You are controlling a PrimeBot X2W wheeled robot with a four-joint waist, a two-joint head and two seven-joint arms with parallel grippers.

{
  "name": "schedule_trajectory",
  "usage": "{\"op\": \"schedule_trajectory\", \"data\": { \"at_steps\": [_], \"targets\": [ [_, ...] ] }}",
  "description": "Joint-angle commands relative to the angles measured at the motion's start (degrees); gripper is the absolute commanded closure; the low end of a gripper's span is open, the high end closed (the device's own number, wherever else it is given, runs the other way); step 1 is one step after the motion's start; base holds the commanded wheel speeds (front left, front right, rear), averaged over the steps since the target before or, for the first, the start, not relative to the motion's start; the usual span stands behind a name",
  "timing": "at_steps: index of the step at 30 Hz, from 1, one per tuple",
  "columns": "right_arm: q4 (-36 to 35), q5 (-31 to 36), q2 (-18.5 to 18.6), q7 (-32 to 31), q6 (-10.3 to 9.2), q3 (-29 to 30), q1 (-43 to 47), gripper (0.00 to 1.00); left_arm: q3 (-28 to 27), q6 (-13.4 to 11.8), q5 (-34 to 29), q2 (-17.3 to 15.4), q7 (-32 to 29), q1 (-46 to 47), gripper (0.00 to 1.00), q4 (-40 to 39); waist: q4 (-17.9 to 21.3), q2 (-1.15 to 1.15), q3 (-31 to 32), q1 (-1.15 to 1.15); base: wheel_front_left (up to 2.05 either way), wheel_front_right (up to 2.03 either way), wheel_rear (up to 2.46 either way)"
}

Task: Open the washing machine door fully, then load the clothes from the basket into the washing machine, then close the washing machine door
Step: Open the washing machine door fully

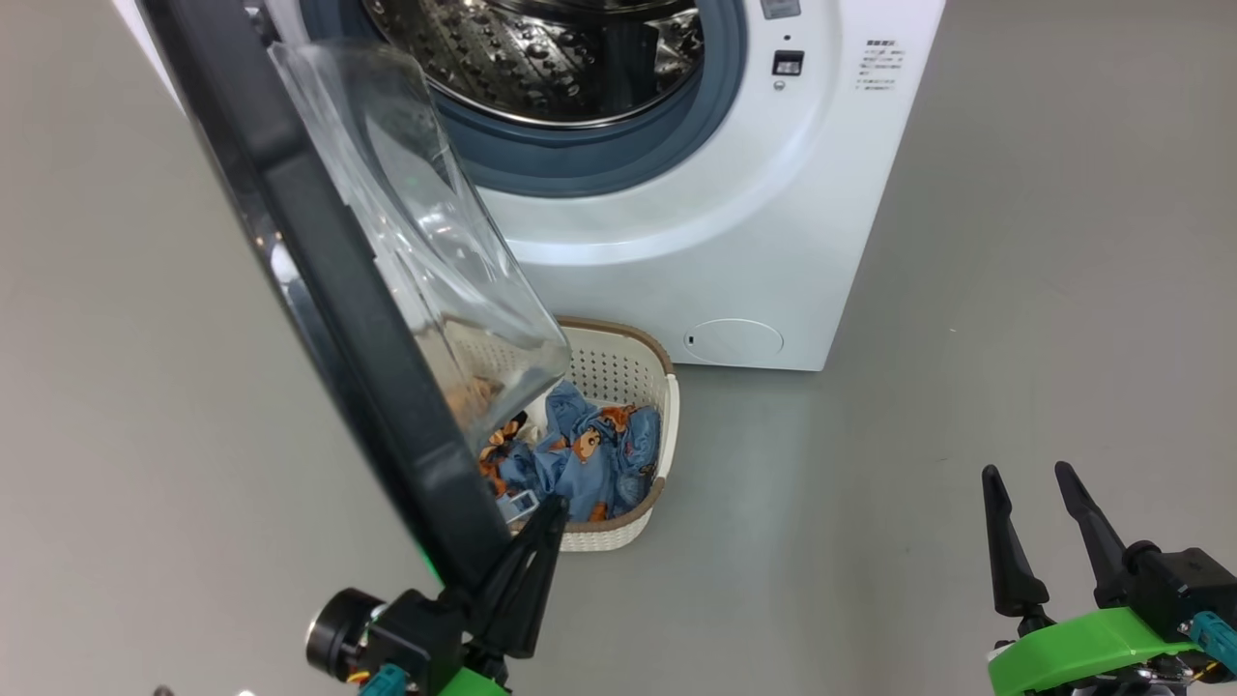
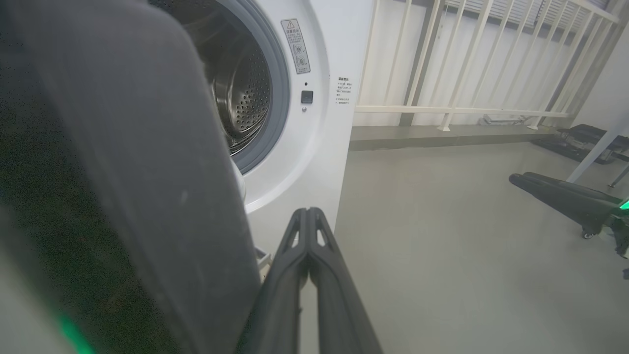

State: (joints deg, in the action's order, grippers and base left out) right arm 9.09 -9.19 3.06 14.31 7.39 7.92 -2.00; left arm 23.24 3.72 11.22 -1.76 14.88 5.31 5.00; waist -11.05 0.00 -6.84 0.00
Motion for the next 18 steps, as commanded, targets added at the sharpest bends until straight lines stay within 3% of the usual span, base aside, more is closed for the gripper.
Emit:
{"op": "schedule_trajectory", "data": {
  "at_steps": [1, 18],
  "targets": [
    [-1.1, -0.3, 0.3, 0.7, 0.1, -1.3, -0.5, 0.0, -3.7, -1.5, 0.0, -1.2, 0.1, 0.3, 1.0, -0.9, -0.4, 0.0, -0.1, 0.0, 0.0, 0.0, 0.0],
    [-1.2, -0.2, 0.2, 0.7, 0.1, -1.0, -0.5, 0.0, -4.1, -3.8, 0.7, -1.9, -0.4, -3.2, 1.0, -6.0, -4.9, 0.0, -0.8, 0.0, 0.0, 0.0, 0.0]
  ]
}}
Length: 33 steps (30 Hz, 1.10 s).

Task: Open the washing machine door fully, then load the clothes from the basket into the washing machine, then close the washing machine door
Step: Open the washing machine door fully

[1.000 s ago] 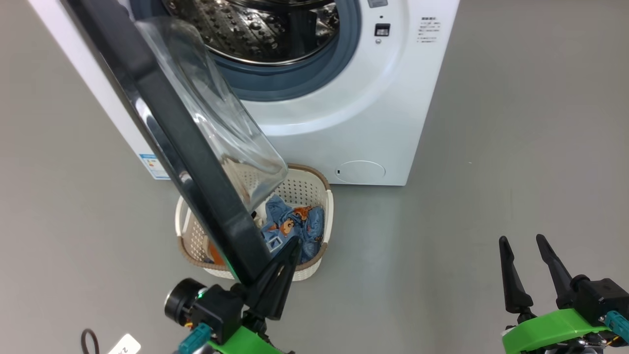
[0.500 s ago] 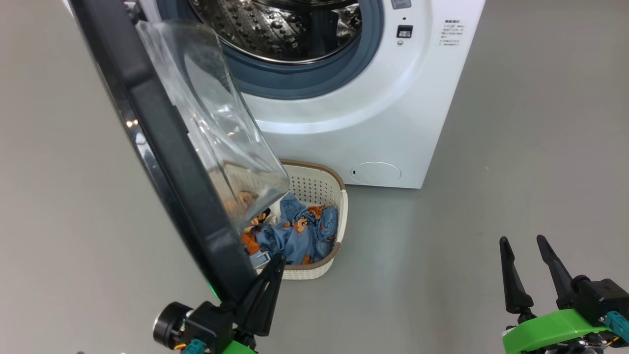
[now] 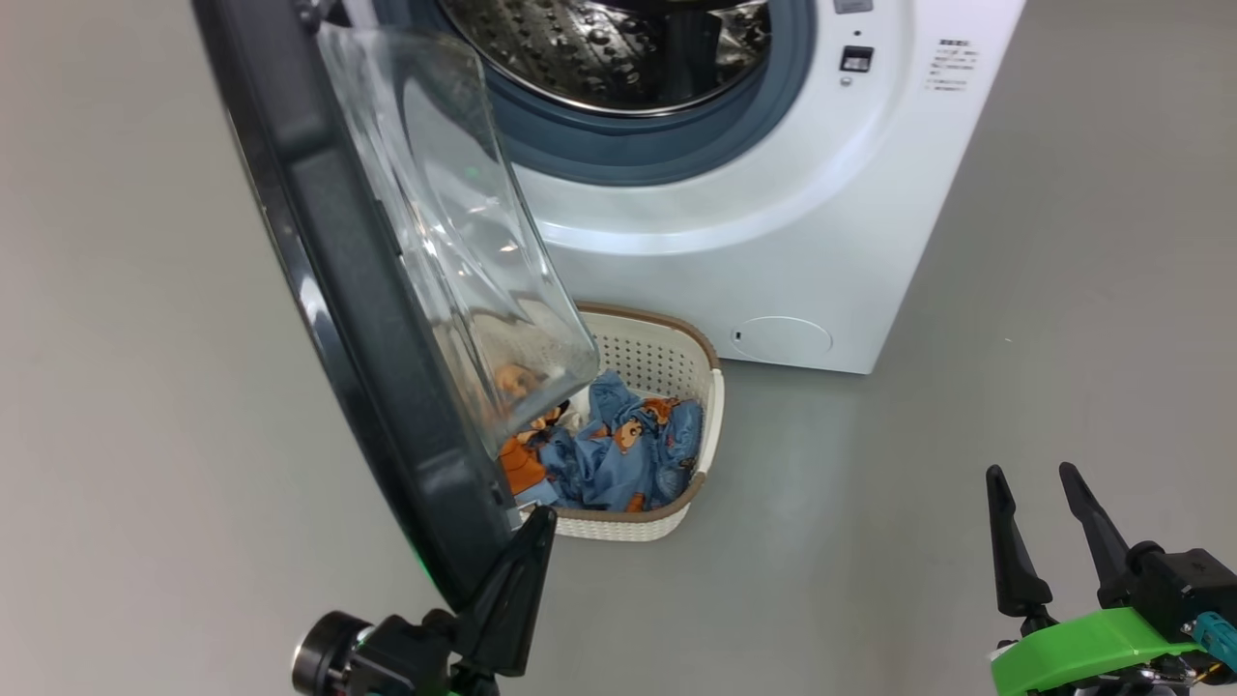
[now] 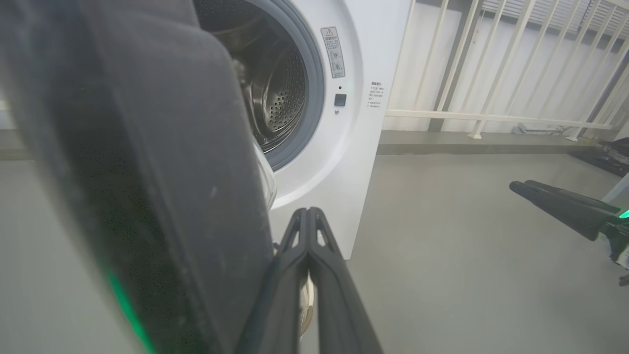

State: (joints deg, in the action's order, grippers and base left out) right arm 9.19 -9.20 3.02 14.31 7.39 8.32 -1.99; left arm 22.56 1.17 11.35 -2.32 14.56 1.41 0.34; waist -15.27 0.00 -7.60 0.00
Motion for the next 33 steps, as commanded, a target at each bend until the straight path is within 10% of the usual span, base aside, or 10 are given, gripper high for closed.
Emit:
{"op": "schedule_trajectory", "data": {
  "at_steps": [1, 33],
  "targets": [
    [-1.3, -0.2, 0.2, 0.7, 0.1, -1.4, -0.5, 0.0, -3.7, -1.4, 0.7, -1.5, 0.0, 0.6, 1.0, -1.2, -0.9, 0.0, 0.1, 0.0, 0.0, 0.0, 0.0],
    [-1.1, 0.5, 1.7, 0.7, 0.1, -2.6, 1.1, 0.0, -17.5, -7.7, 4.9, -5.9, 0.4, -1.0, 1.0, 2.8, -6.7, 0.0, 2.8, 0.0, 0.0, 0.0, 0.0]
  ]
}}
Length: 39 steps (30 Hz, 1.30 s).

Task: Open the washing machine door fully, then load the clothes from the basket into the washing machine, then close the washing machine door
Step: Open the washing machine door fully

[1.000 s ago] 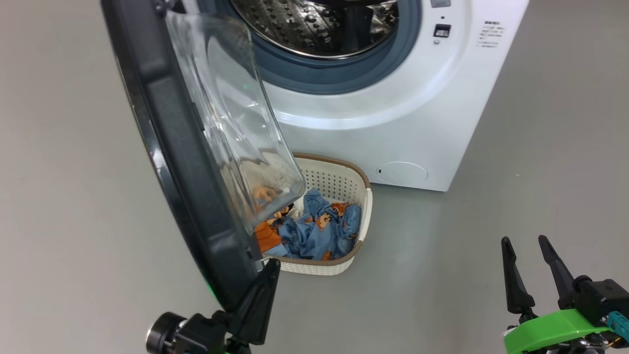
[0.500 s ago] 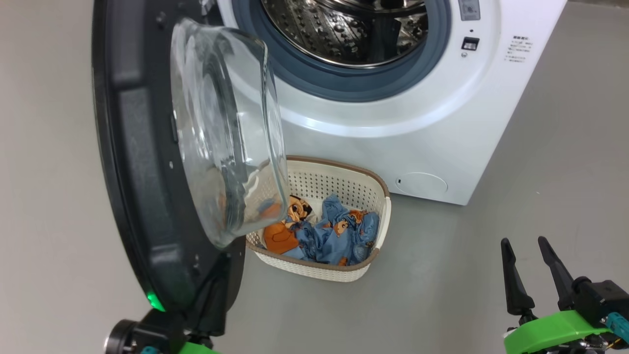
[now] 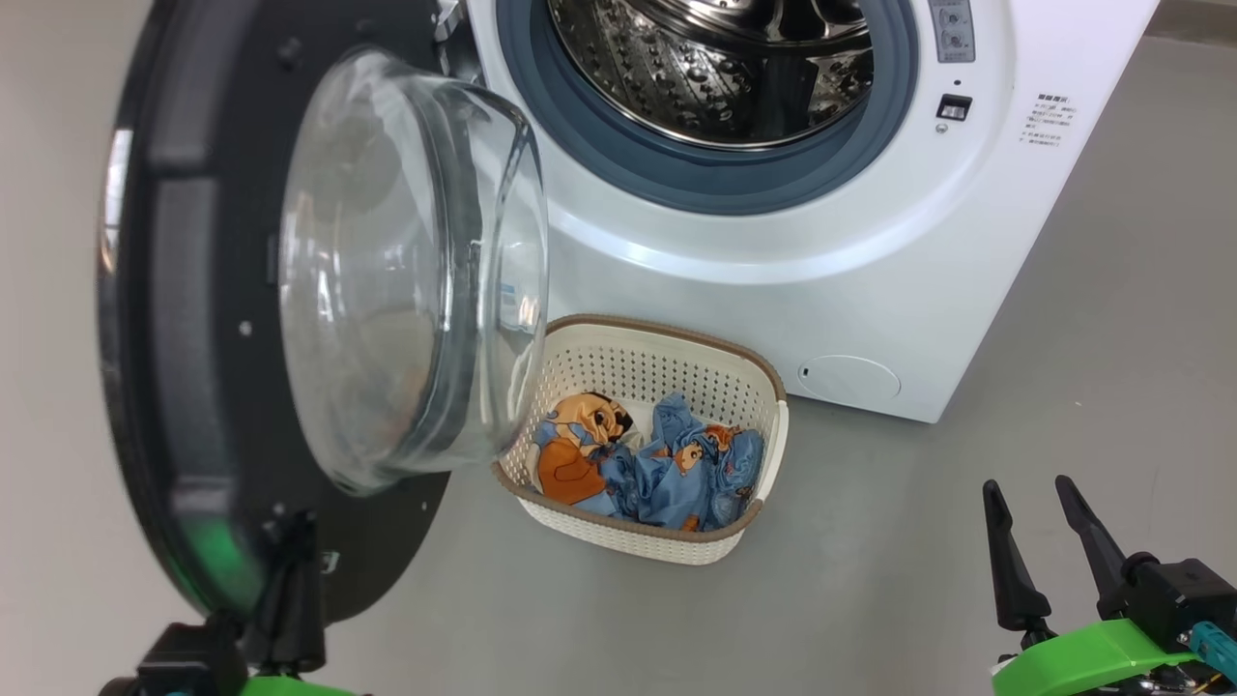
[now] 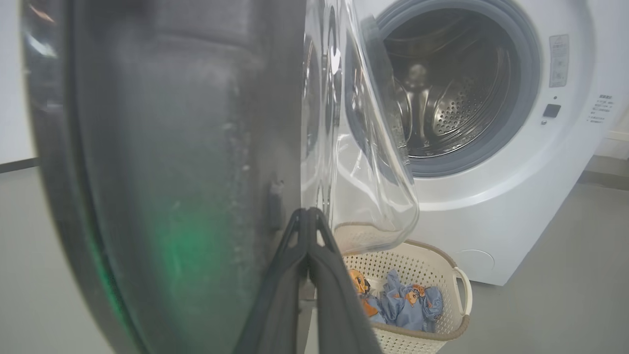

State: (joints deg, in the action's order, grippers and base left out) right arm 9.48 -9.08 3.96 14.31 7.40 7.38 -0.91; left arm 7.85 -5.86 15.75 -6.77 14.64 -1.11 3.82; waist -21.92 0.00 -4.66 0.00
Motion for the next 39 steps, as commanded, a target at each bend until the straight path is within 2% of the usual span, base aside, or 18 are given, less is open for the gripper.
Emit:
{"op": "schedule_trajectory", "data": {
  "at_steps": [1, 11, 20, 30, 39],
  "targets": [
    [-1.4, 0.3, 0.9, 0.7, 0.09, -1.7, -0.1, 0.0, -3.2, -0.6, 0.8, -1.5, 0.3, 1.8, 1.0, -0.2, 0.0, 0.0, -0.2, 0.0, 0.0, 0.0, 0.0],
    [-1.5, 0.6, 2.0, 0.7, 0.09, -2.4, -1.2, 0.0, -8.7, -0.9, 1.3, -3.6, 0.3, 7.4, 1.0, 5.2, 0.7, 0.0, -3.1, 0.0, 0.0, 0.0, 0.0],
    [-1.7, 0.9, 2.9, 0.7, 0.09, -2.7, -2.3, 0.0, -14.8, -1.1, 2.5, -4.1, 0.4, 11.8, 1.0, 9.7, 1.2, 0.0, -5.4, 0.0, 0.0, 0.0, 0.0],
    [-1.9, 1.4, 4.0, 0.7, 0.09, -3.4, -3.7, 0.0, -22.9, 0.6, 2.5, -6.3, 0.4, 17.5, 1.0, 15.3, 1.8, 0.0, -8.3, 0.0, 0.0, 0.0, 0.0],
    [-2.2, 1.6, 5.1, 0.7, 0.09, -3.8, -4.5, 0.0, -27.6, 2.6, 1.2, -7.3, 0.4, 21.5, 1.0, 20.3, 2.3, 0.0, -10.4, 0.0, 0.0, 0.0, 0.0]
  ]
}}
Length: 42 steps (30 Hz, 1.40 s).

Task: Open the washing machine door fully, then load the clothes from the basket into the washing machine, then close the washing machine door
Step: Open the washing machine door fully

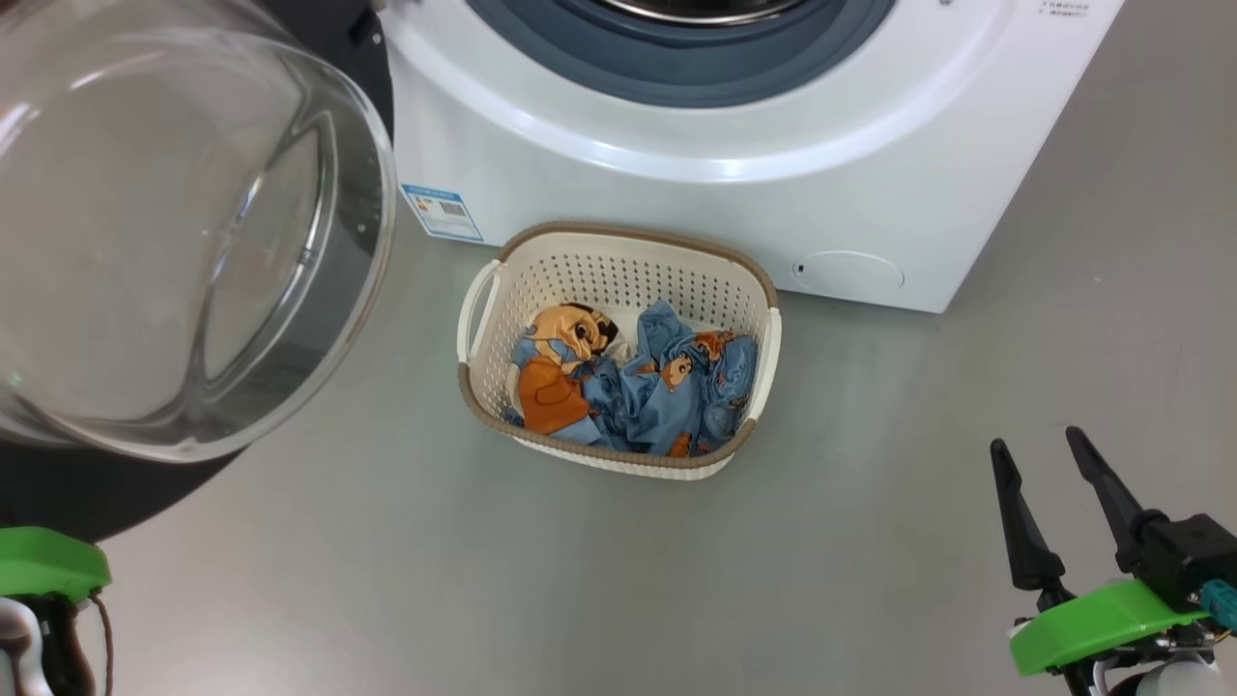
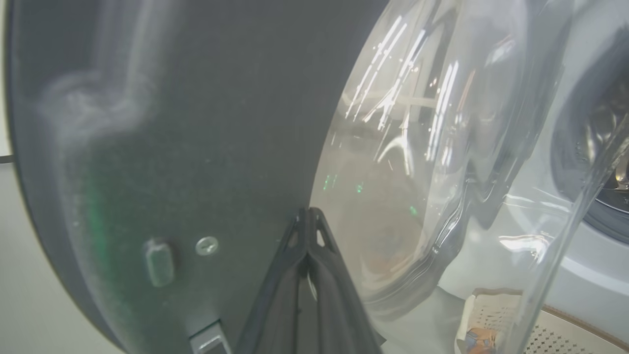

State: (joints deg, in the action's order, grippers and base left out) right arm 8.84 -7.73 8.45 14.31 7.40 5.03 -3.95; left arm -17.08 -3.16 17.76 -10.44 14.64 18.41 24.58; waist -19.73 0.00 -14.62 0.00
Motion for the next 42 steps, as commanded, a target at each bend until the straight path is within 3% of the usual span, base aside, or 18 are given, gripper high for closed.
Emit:
{"op": "schedule_trajectory", "data": {
  "at_steps": [1, 13, 23, 34, 42],
  "targets": [
    [-1.5, 0.3, 0.7, 0.7, 0.09, -1.5, -1.6, 0.0, -3.0, 0.1, -1.0, -3.6, 0.4, 2.3, 1.0, 0.1, 0.1, 0.0, -0.6, 0.0, 0.0, 0.0, 0.0],
    [-1.1, 0.7, 2.0, 0.7, 0.09, -2.4, -3.3, 0.0, -8.9, 2.1, -3.3, -3.7, 0.4, 5.7, 1.0, 5.1, 0.9, 0.0, -2.0, 0.0, 0.0, 0.0, 0.0],
    [-0.4, 0.6, 1.4, 0.7, 0.09, -2.4, -3.4, 0.0, -10.6, 4.2, -6.5, -3.6, 0.4, 6.2, 1.0, 4.8, 1.3, 0.0, -1.3, 0.0, 0.0, 0.0, 0.0],
    [0.2, -0.1, -0.2, 0.7, 0.09, -2.4, -2.5, 0.0, -11.1, 7.6, -10.0, -1.1, 0.4, 3.6, 1.0, -6.4, 2.3, 0.0, 2.2, 0.0, 0.0, 0.0, 0.0],
    [0.9, -0.6, -1.2, 0.7, 0.09, -2.5, -1.5, 0.0, -7.1, 9.5, -11.9, 0.5, 0.4, 2.9, 1.0, -15.6, 3.5, 0.0, 4.8, 0.0, 0.0, 0.0, 0.0]
  ]
}}
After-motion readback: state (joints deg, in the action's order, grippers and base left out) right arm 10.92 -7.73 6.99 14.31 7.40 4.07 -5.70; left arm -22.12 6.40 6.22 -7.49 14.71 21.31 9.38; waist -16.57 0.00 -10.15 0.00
